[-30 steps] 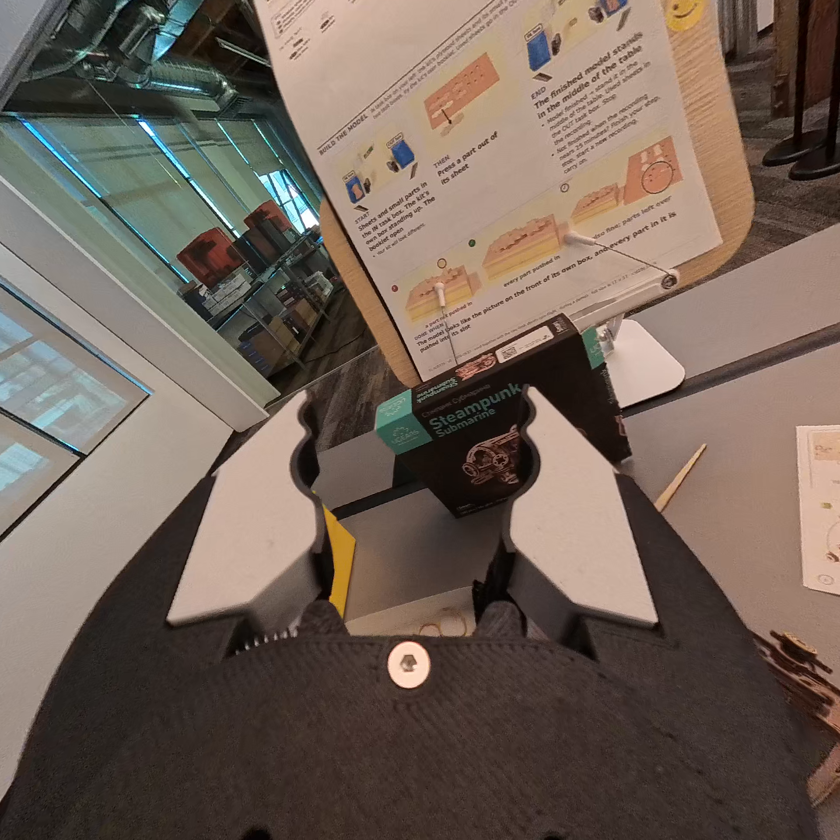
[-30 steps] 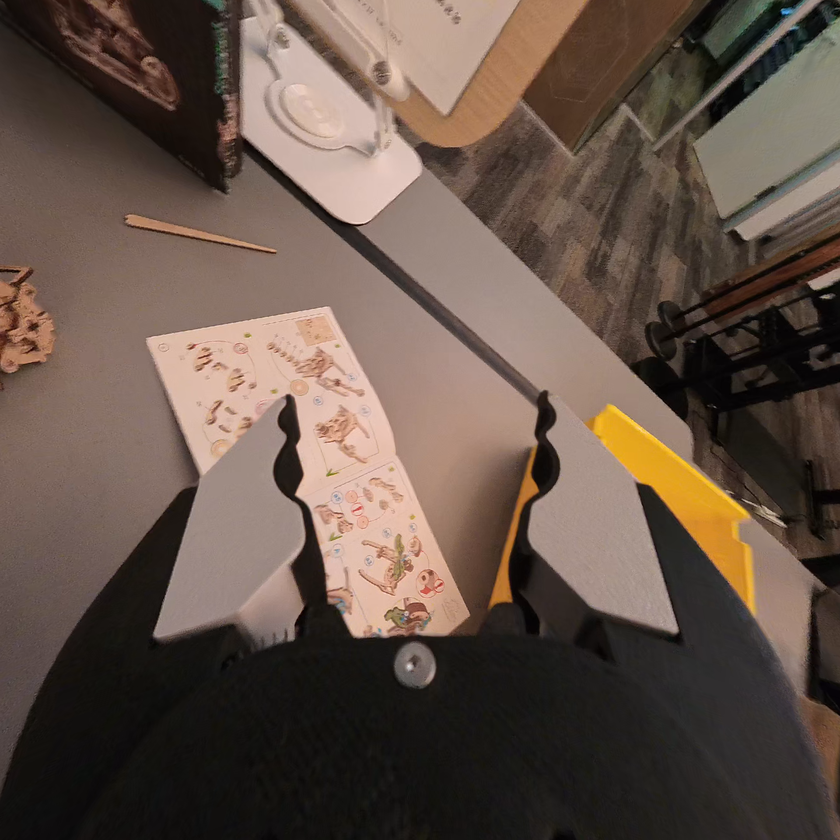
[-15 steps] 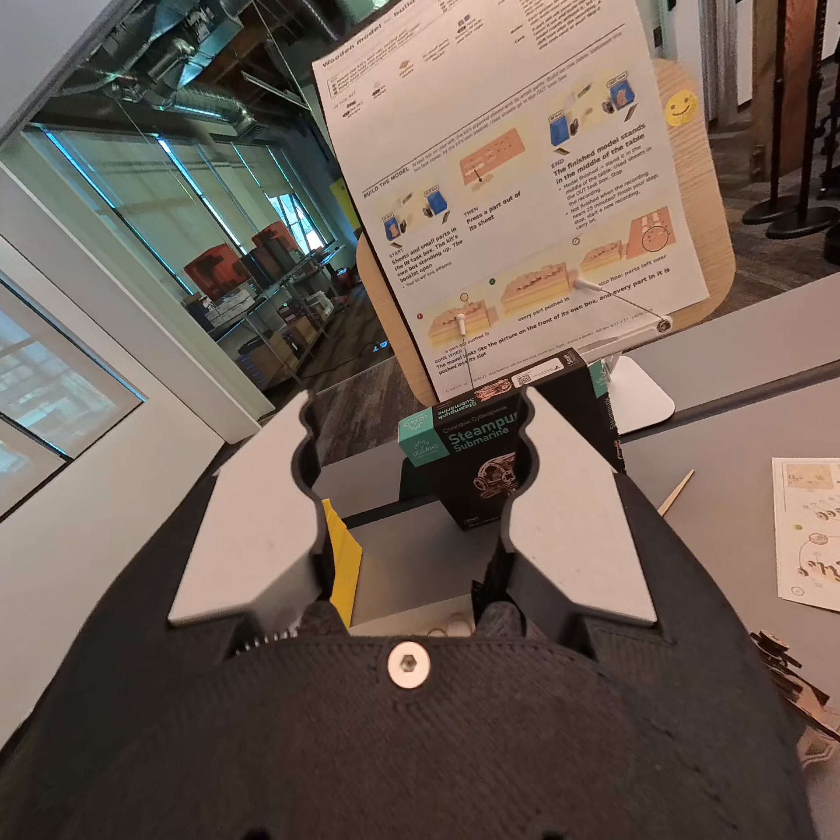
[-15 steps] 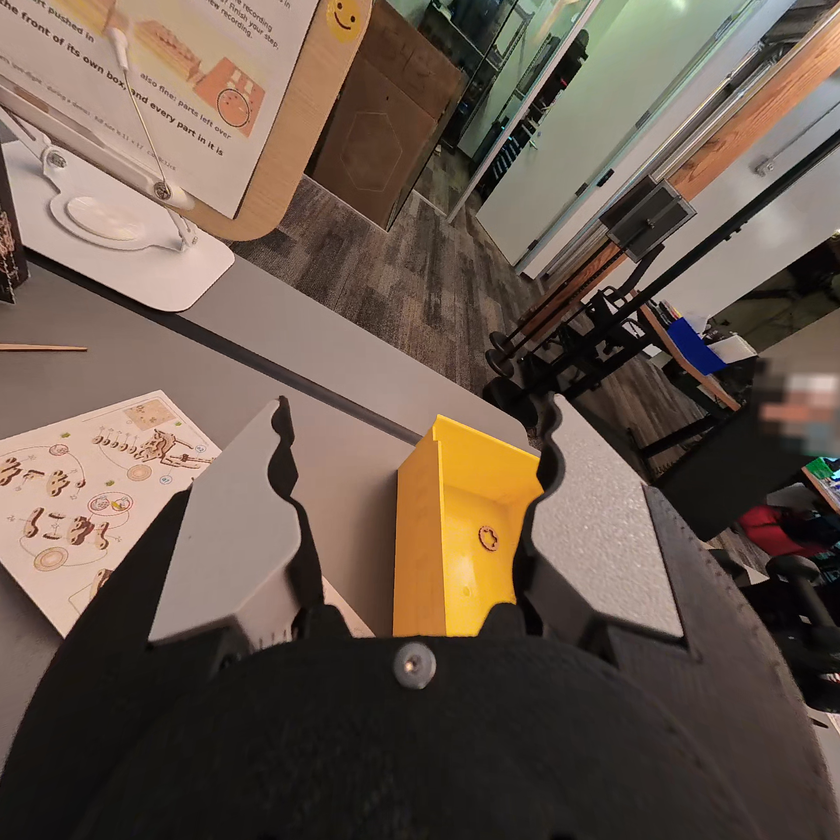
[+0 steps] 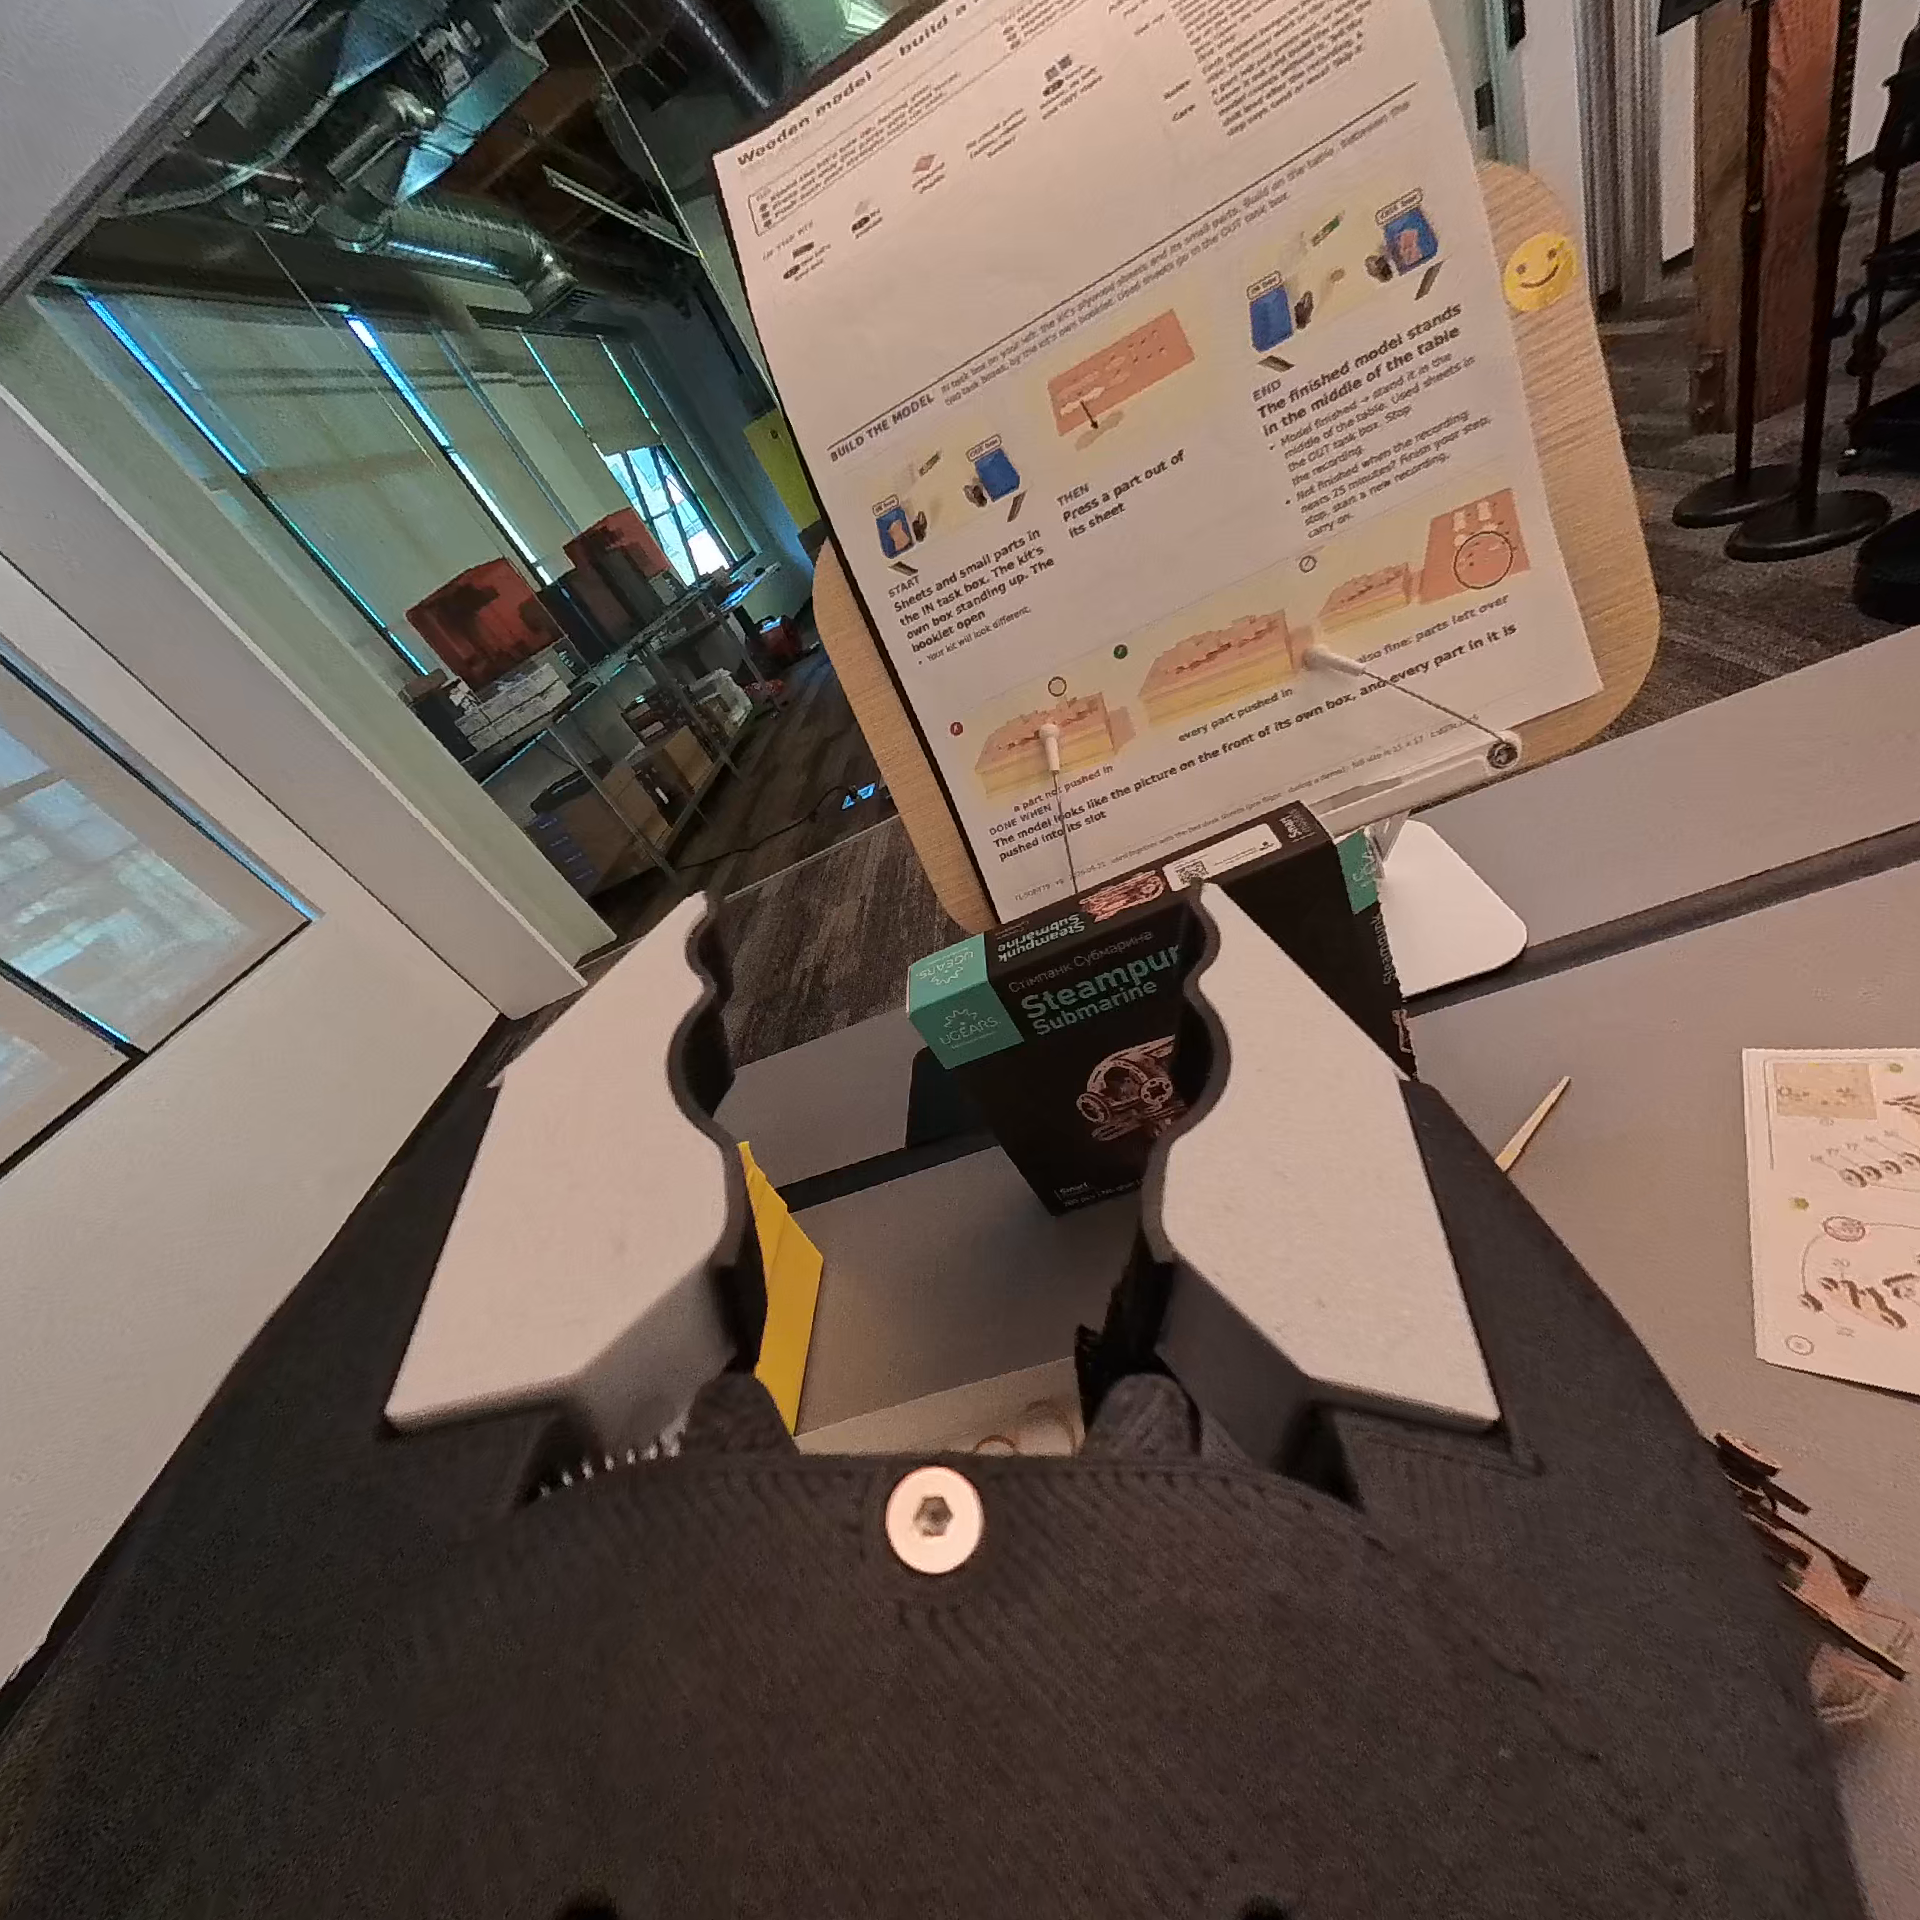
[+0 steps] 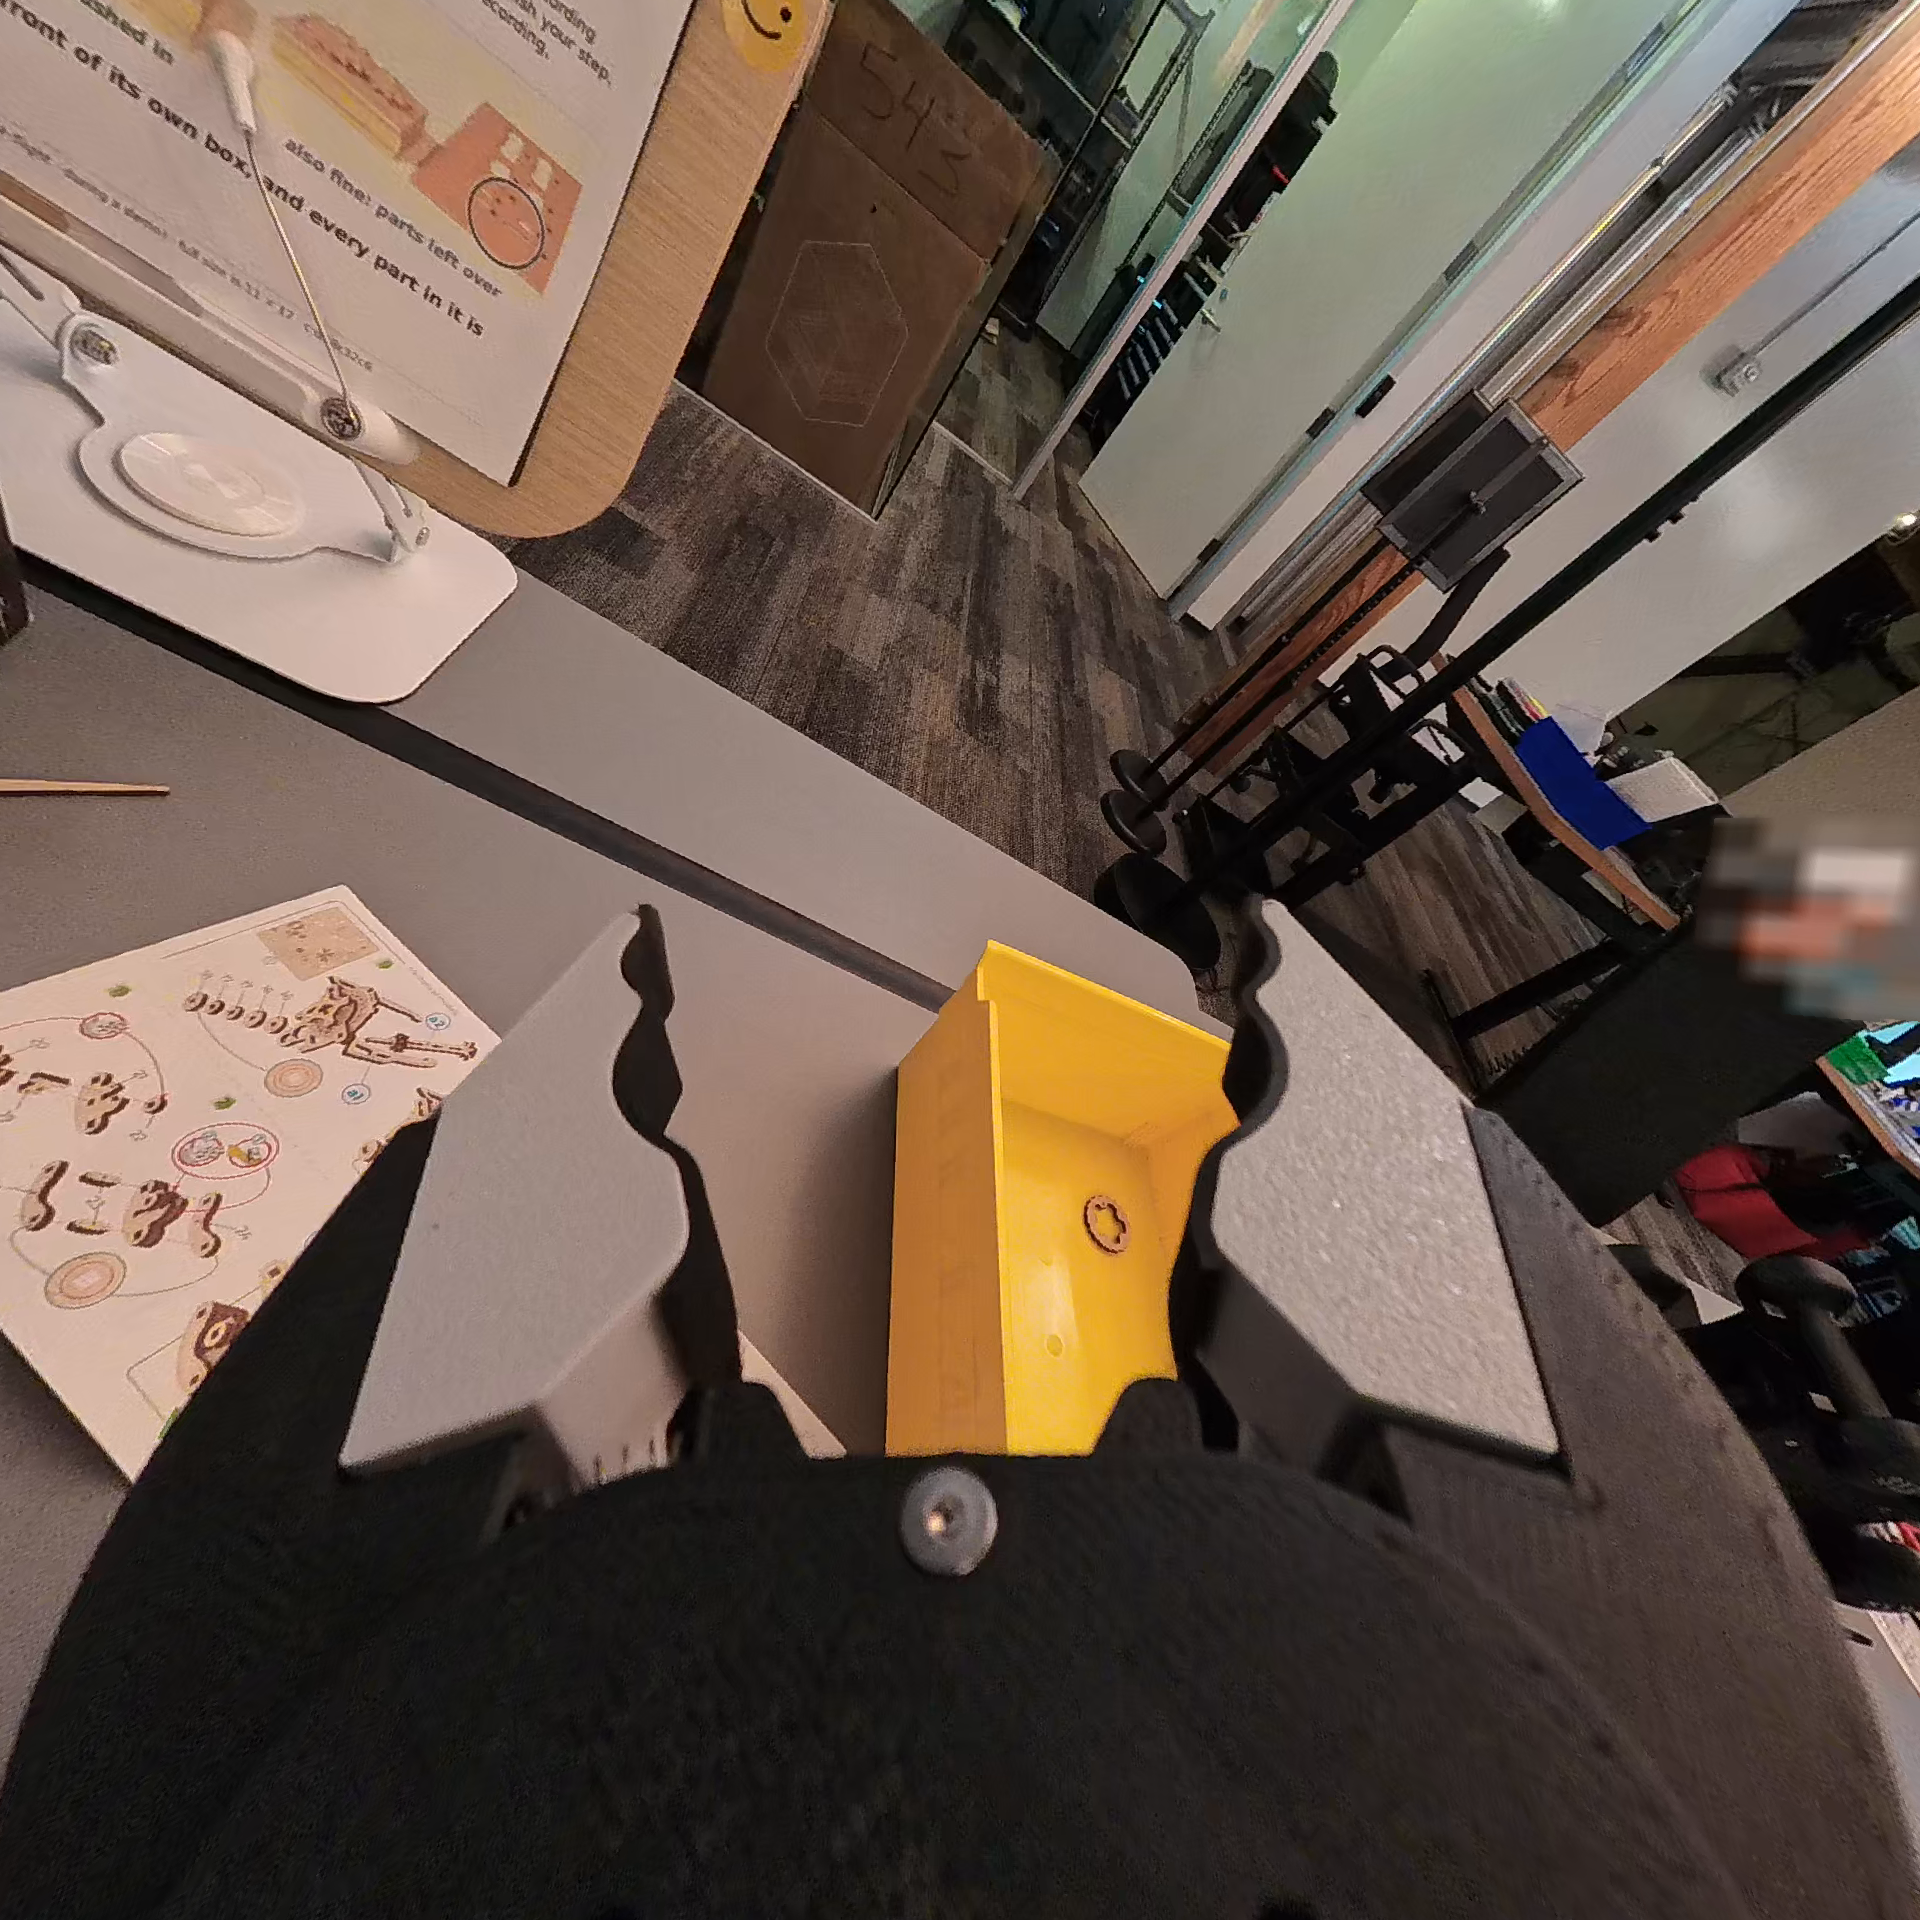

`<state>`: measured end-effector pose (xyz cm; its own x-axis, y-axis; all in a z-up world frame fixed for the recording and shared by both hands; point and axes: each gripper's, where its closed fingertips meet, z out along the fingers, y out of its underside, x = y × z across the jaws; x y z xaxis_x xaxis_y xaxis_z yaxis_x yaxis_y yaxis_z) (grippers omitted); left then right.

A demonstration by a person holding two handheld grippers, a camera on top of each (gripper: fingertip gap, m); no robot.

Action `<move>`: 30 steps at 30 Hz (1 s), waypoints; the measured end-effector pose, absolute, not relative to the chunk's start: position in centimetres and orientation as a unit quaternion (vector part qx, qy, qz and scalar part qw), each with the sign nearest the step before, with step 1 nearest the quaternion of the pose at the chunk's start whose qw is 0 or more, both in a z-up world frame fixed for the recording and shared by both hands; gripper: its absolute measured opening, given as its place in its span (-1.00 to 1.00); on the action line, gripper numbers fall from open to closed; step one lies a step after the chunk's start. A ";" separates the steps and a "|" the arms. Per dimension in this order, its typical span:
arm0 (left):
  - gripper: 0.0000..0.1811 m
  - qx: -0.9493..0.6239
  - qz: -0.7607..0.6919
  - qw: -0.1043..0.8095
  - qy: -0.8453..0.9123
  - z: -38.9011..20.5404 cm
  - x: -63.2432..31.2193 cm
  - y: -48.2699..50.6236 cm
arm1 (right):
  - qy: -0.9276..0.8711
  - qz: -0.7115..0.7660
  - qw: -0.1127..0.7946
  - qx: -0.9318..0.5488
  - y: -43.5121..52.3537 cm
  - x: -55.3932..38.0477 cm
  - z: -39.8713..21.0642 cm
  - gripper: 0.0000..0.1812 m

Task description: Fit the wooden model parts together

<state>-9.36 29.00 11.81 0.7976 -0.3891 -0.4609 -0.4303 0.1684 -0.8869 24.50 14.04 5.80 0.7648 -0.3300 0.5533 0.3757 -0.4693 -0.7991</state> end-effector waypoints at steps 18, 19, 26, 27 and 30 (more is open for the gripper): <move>-0.05 -0.648 0.020 0.683 0.337 11.0 -8.5 28.9 | -0.018 -0.336 0.507 -0.793 14.2 24.5 5.3 0.18; -0.05 -0.648 0.020 0.684 0.336 11.1 -8.6 28.9 | -0.019 -0.335 0.507 -0.794 14.2 24.5 5.2 0.18; -0.03 -0.673 -0.005 0.629 0.388 9.1 -7.5 27.4 | -0.034 -0.308 0.504 -0.806 14.7 23.7 4.3 0.18; -0.03 -0.674 -0.011 0.622 0.399 8.8 -7.2 27.0 | -0.043 -0.282 0.507 -0.813 15.0 23.0 3.9 0.18; -0.03 -0.670 -0.017 0.613 0.417 8.5 -6.7 26.1 | -0.082 -0.155 0.518 -0.838 15.8 19.4 2.5 0.18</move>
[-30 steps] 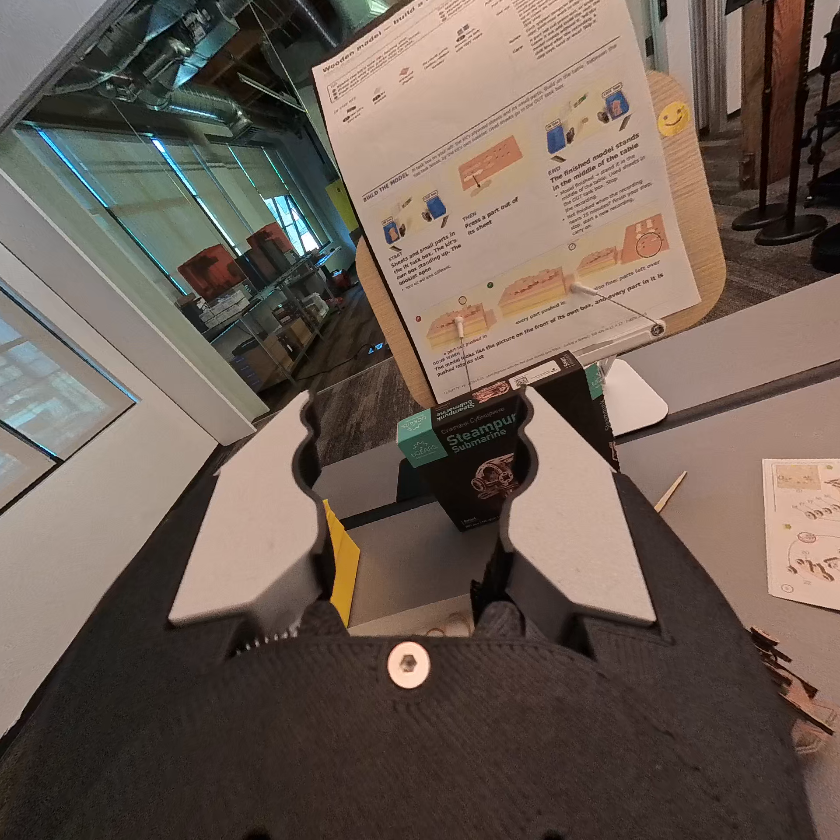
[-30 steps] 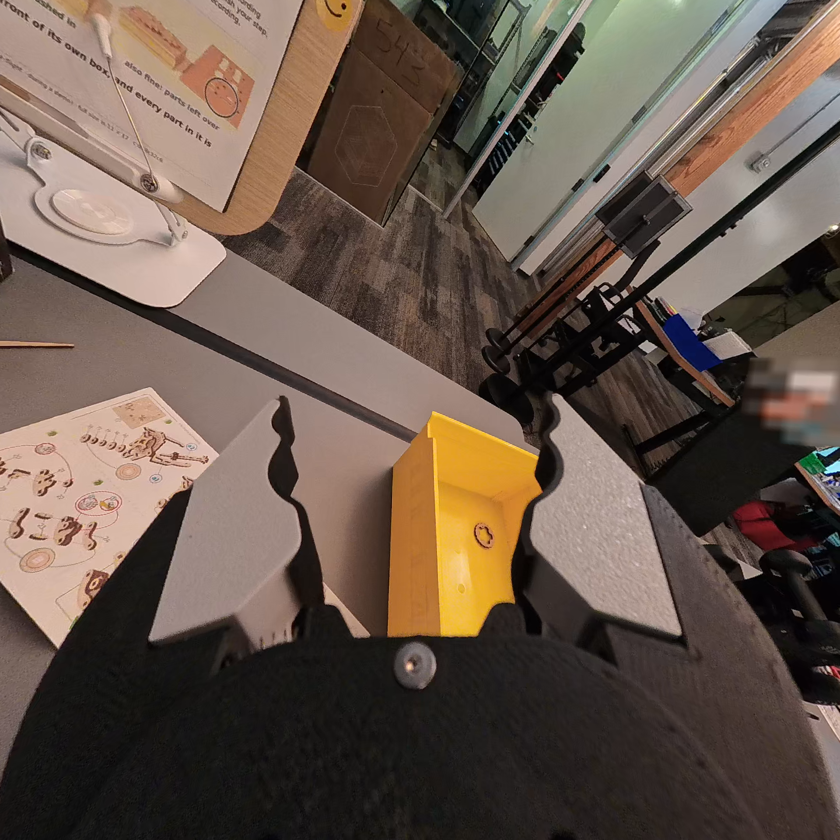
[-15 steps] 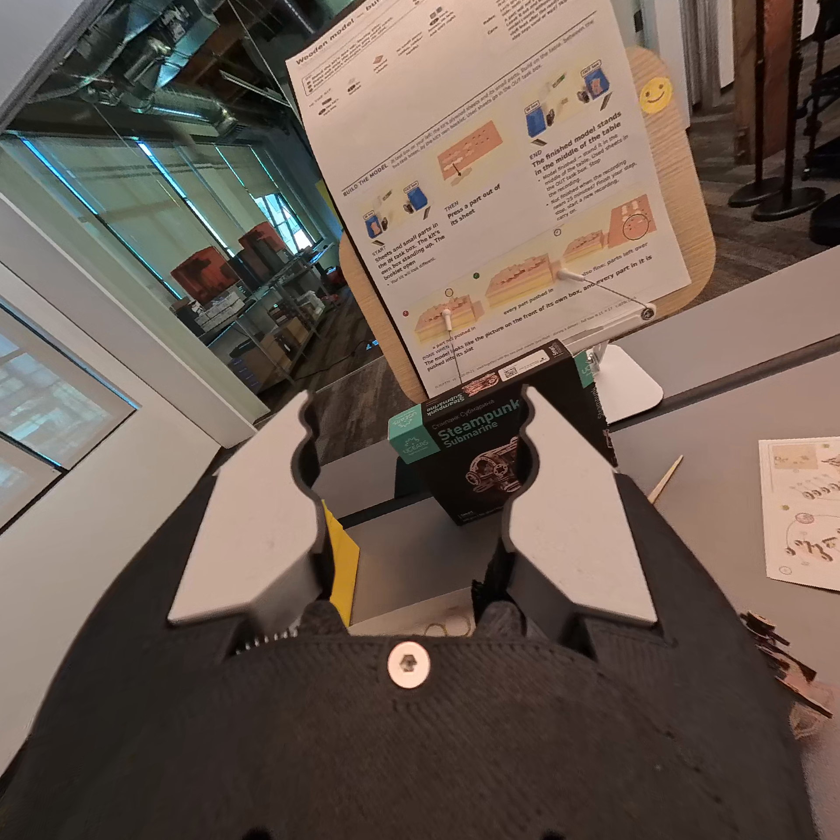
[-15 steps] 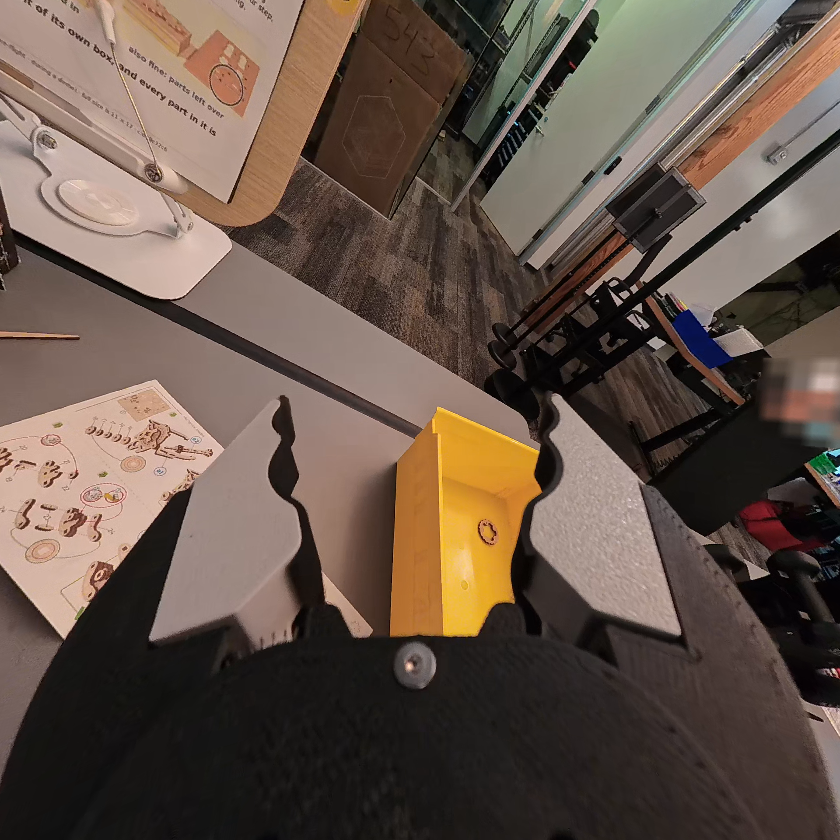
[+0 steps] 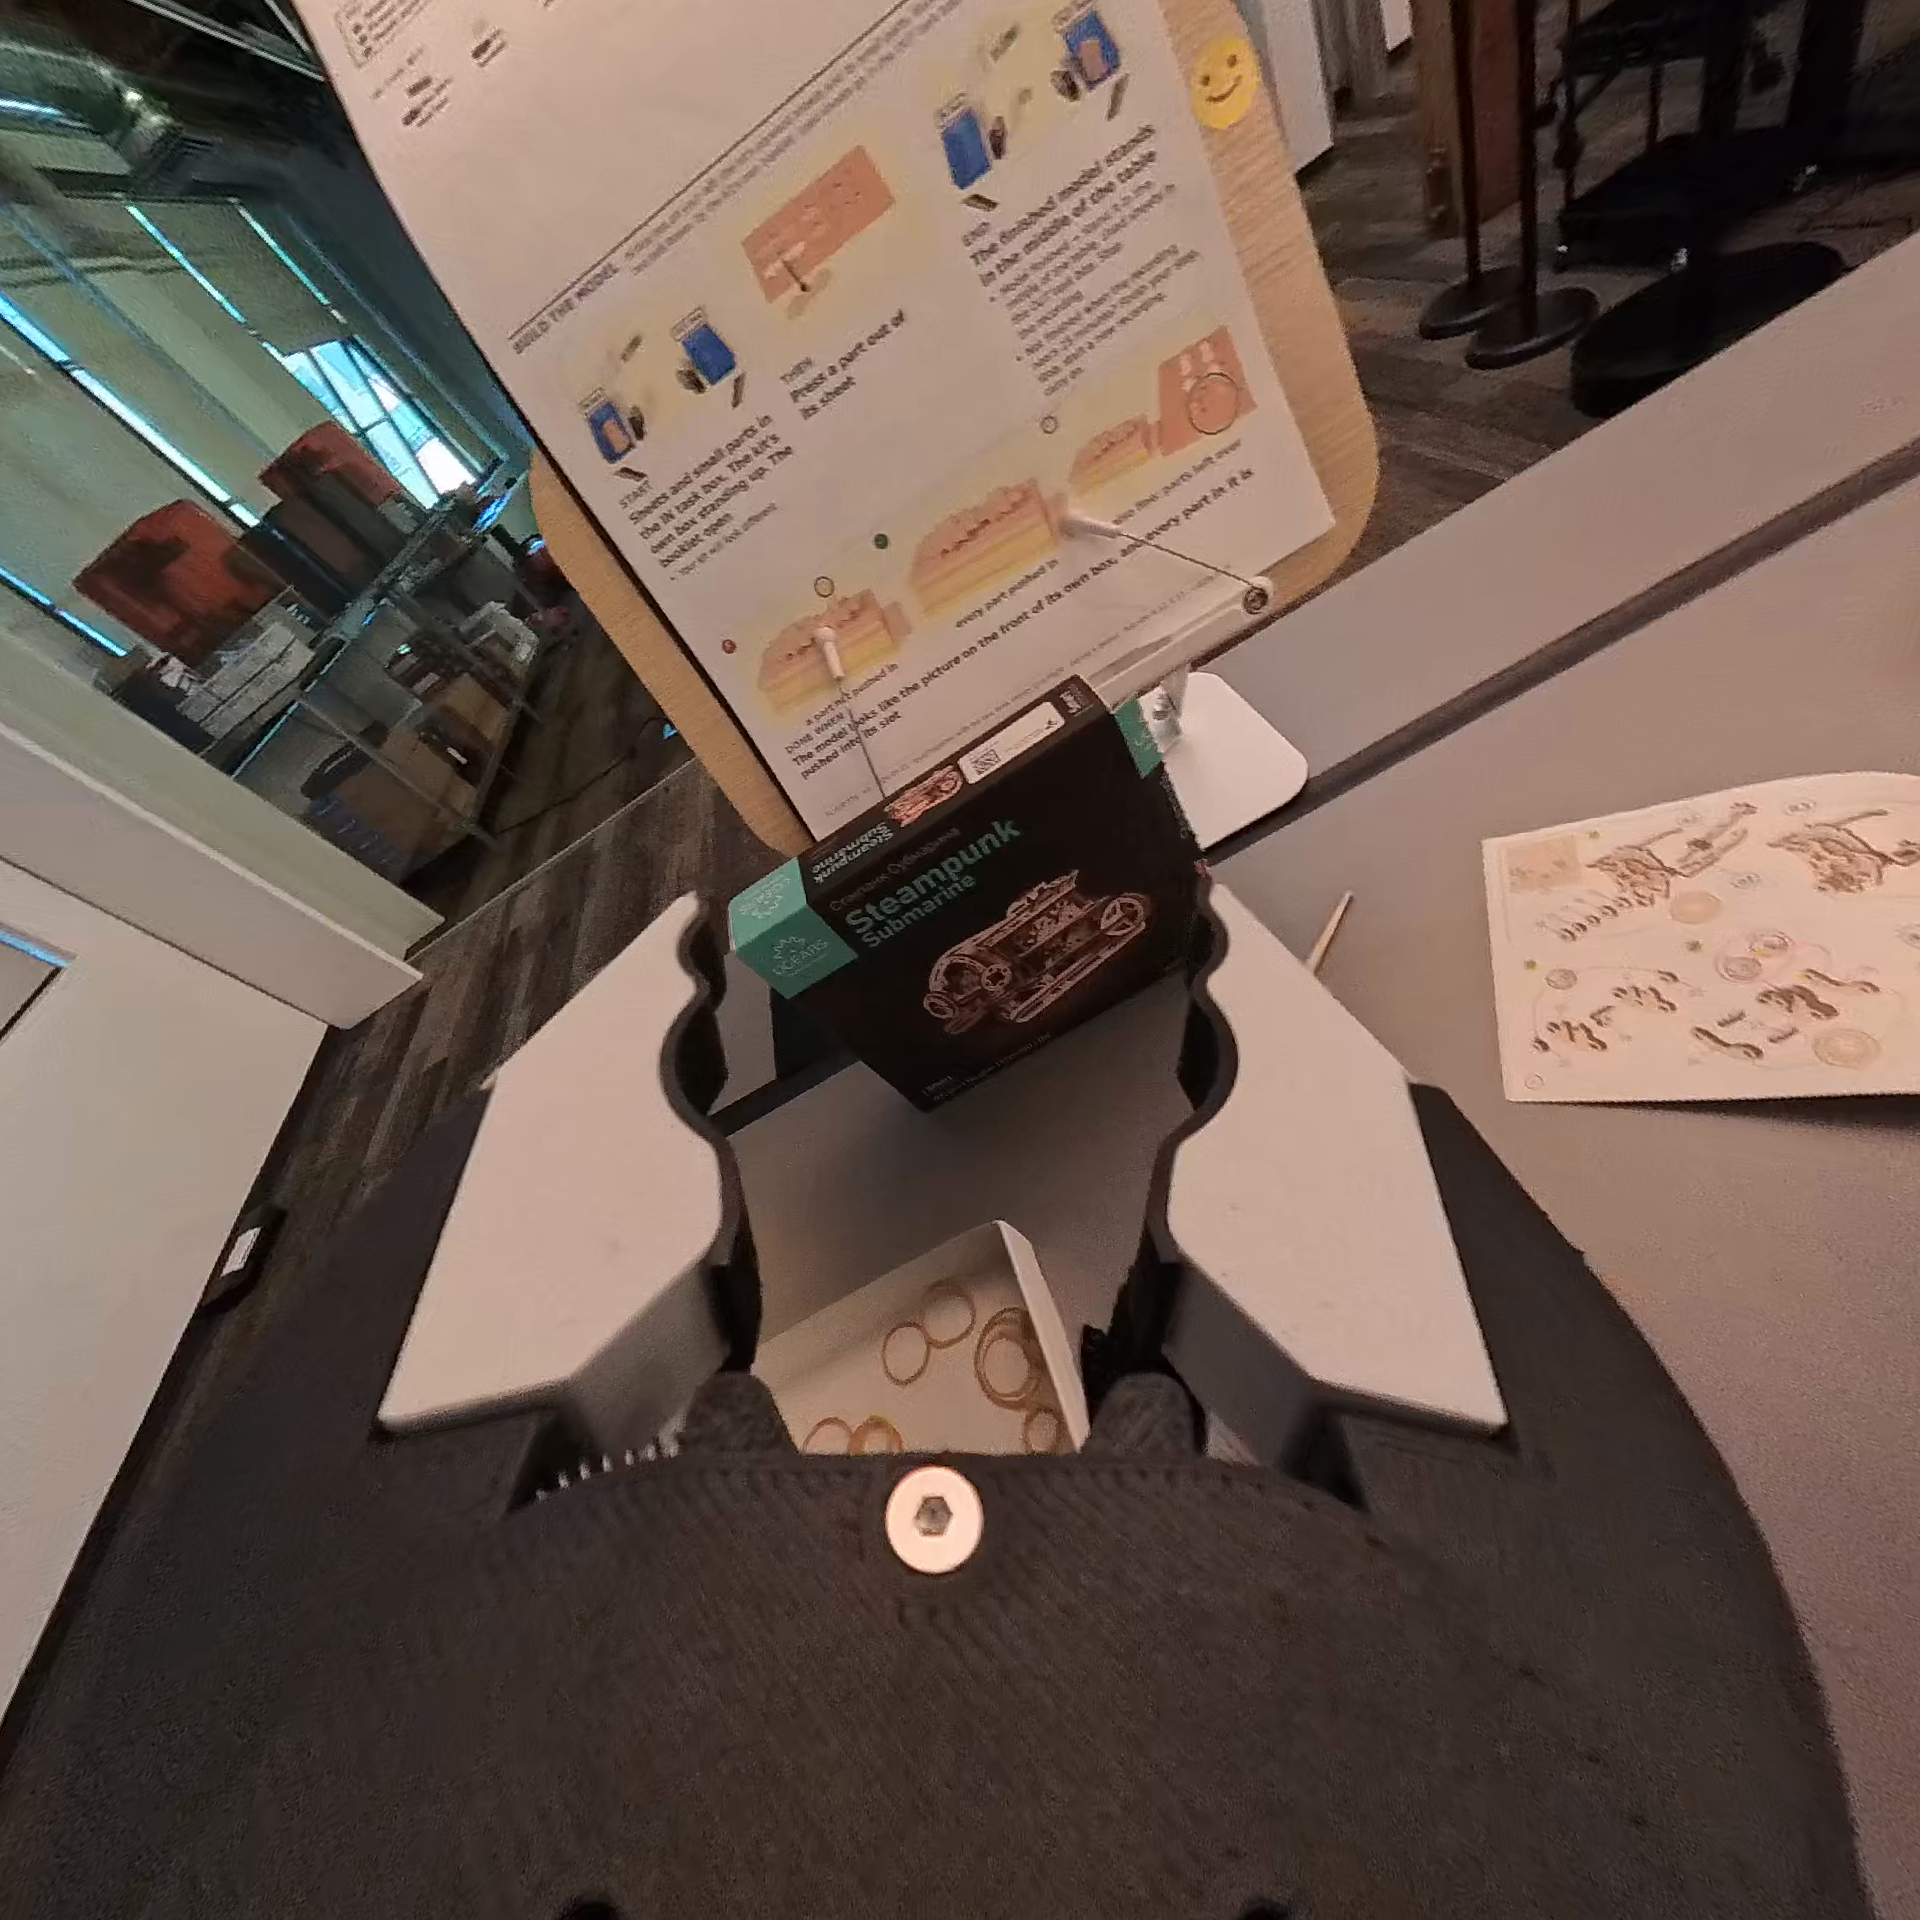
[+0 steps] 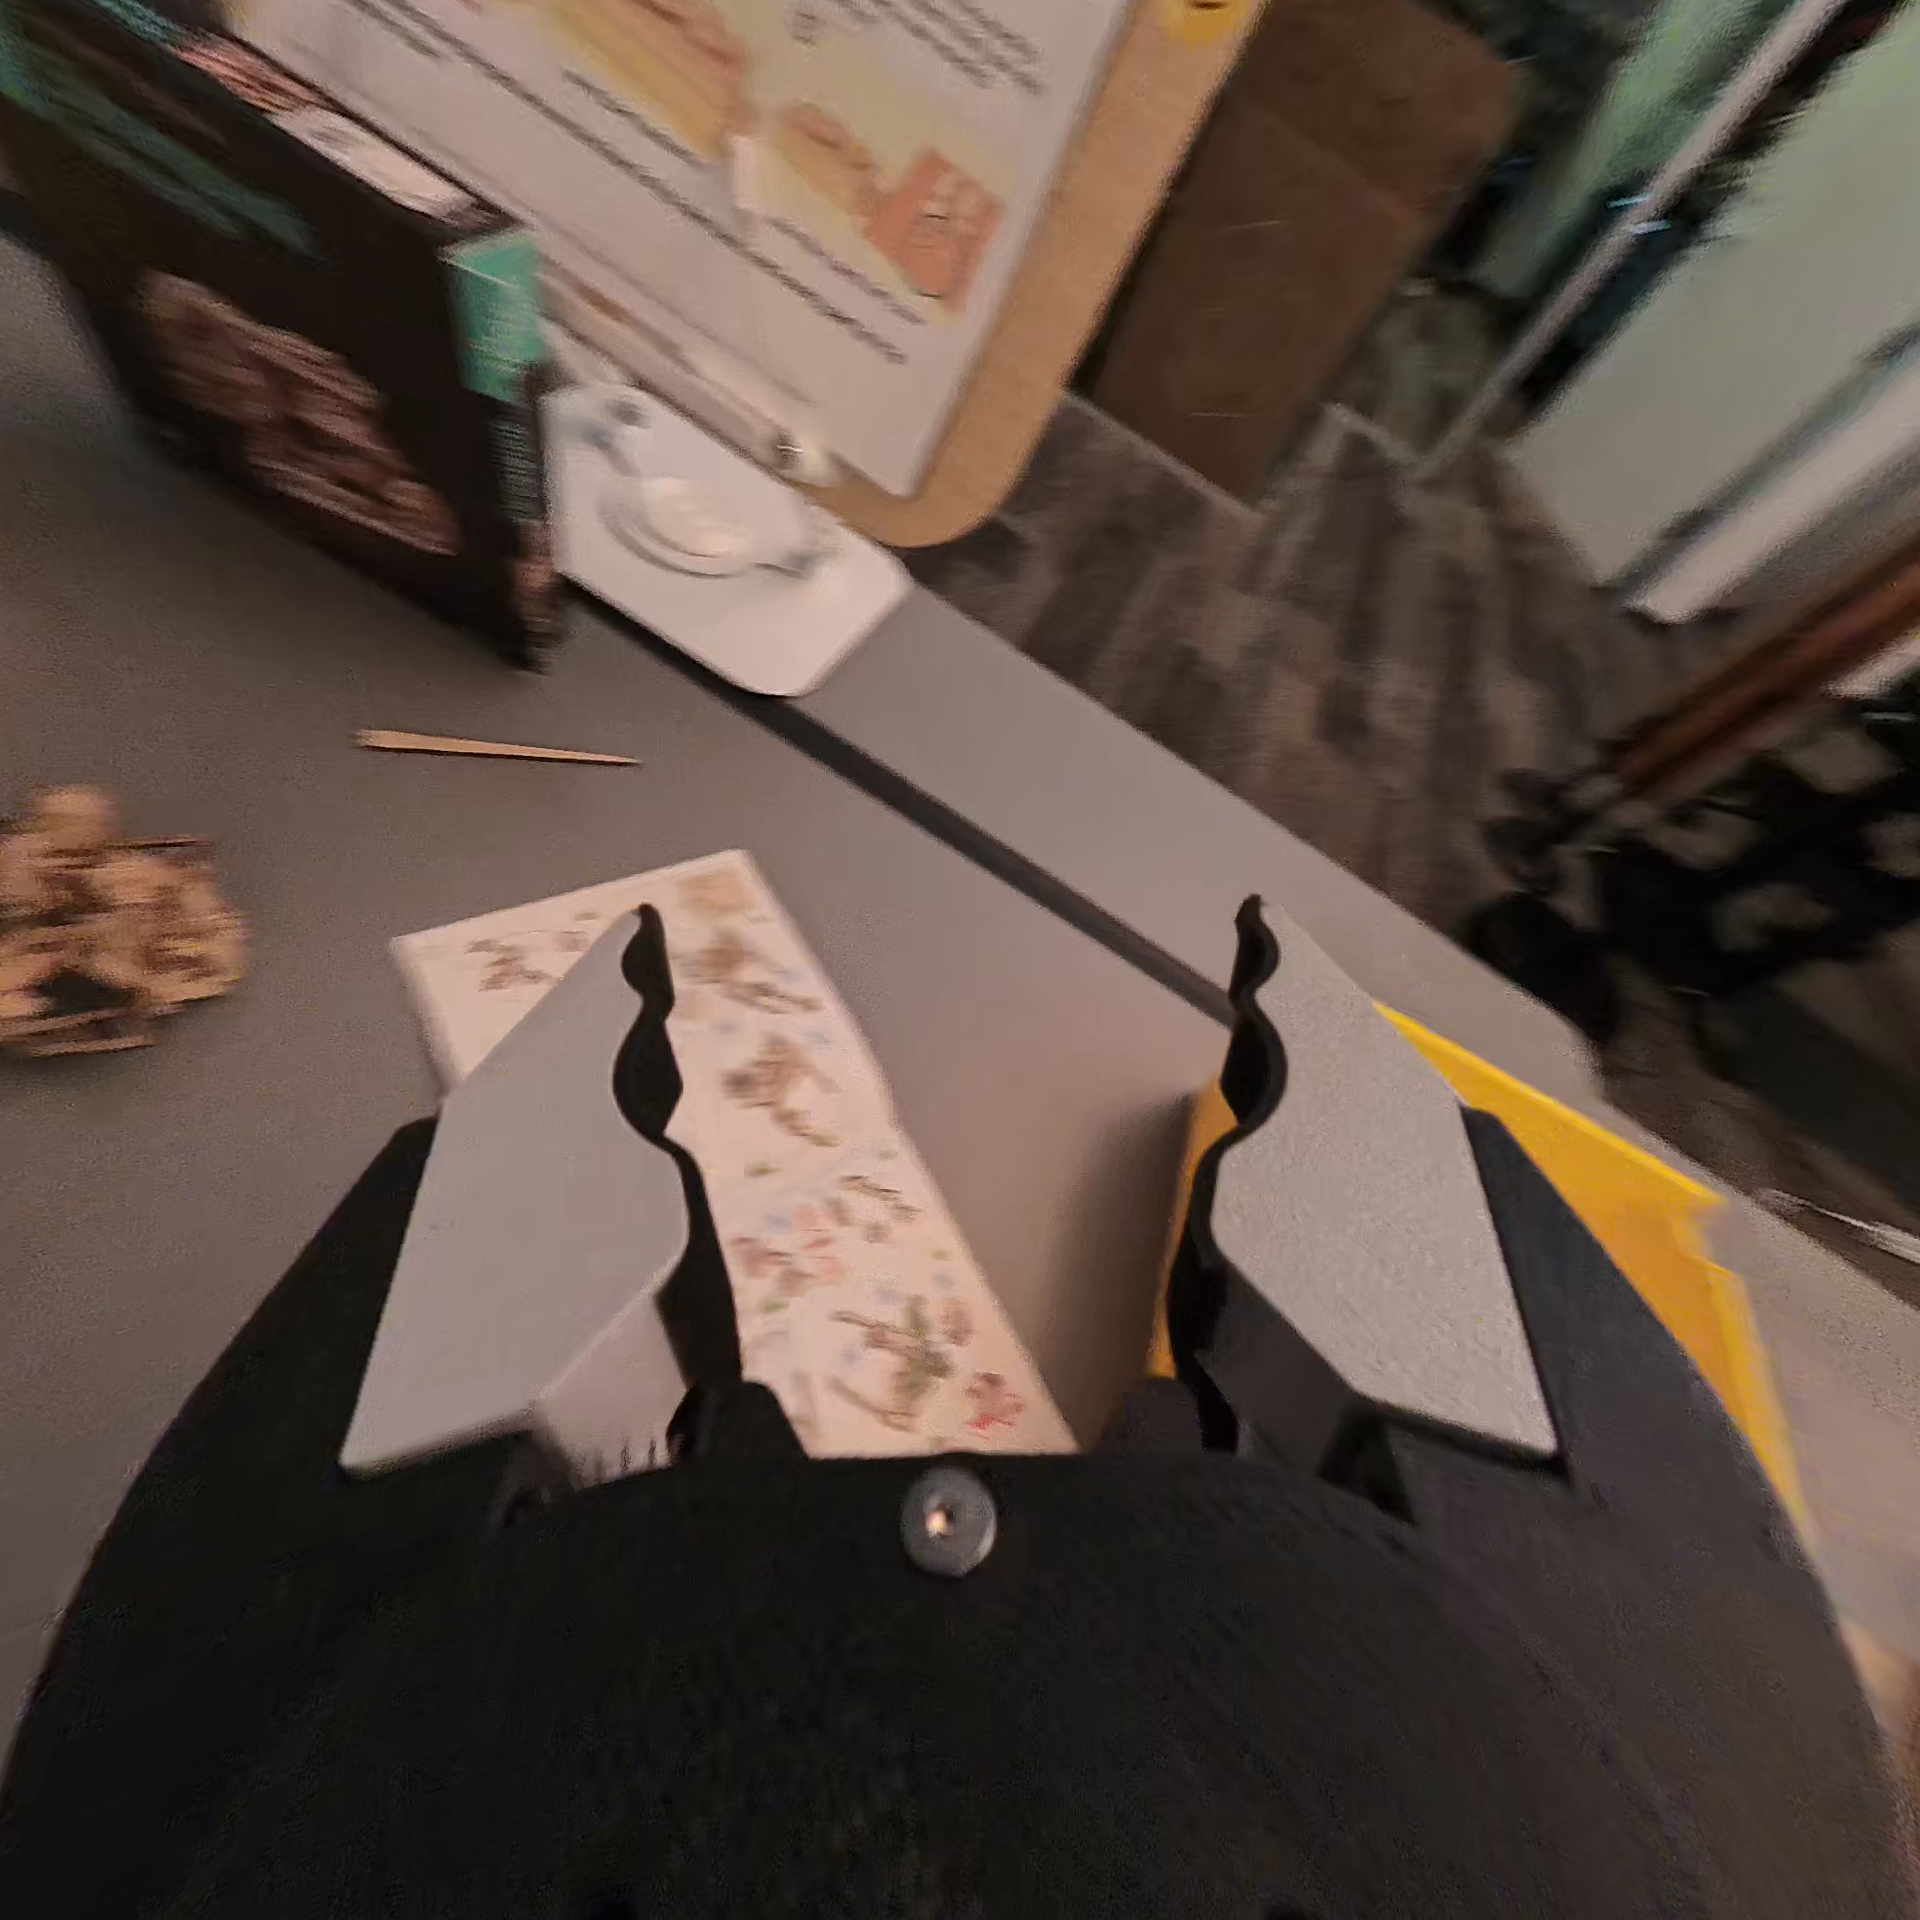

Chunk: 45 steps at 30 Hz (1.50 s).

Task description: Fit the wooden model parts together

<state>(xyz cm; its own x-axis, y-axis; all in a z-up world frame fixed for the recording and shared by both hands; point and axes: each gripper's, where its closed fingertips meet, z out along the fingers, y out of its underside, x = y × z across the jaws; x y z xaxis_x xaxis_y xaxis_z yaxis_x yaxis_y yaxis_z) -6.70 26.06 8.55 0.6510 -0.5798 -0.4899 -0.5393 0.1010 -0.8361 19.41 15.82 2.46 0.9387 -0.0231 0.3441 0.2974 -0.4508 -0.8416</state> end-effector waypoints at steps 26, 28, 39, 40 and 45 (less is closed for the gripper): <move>-0.43 -0.490 -0.416 0.637 0.425 13.2 0.2 16.5 | -0.118 -0.017 0.655 -0.746 12.2 14.6 10.3 0.20; -0.54 -0.490 -0.414 0.628 0.442 12.3 0.9 16.3 | -0.113 -0.019 0.656 -0.746 12.3 14.9 10.4 0.17; -0.64 -0.489 -0.414 0.631 0.438 12.6 0.5 16.4 | -0.108 -0.035 0.655 -0.747 12.1 15.5 10.5 0.07; -0.64 -0.489 -0.415 0.632 0.435 12.8 0.3 16.5 | -0.110 -0.034 0.655 -0.747 12.1 15.4 10.5 0.07; -0.54 -0.492 -0.431 0.626 0.424 13.2 -0.1 16.6 | -0.117 -0.036 0.656 -0.745 11.9 15.4 10.6 0.10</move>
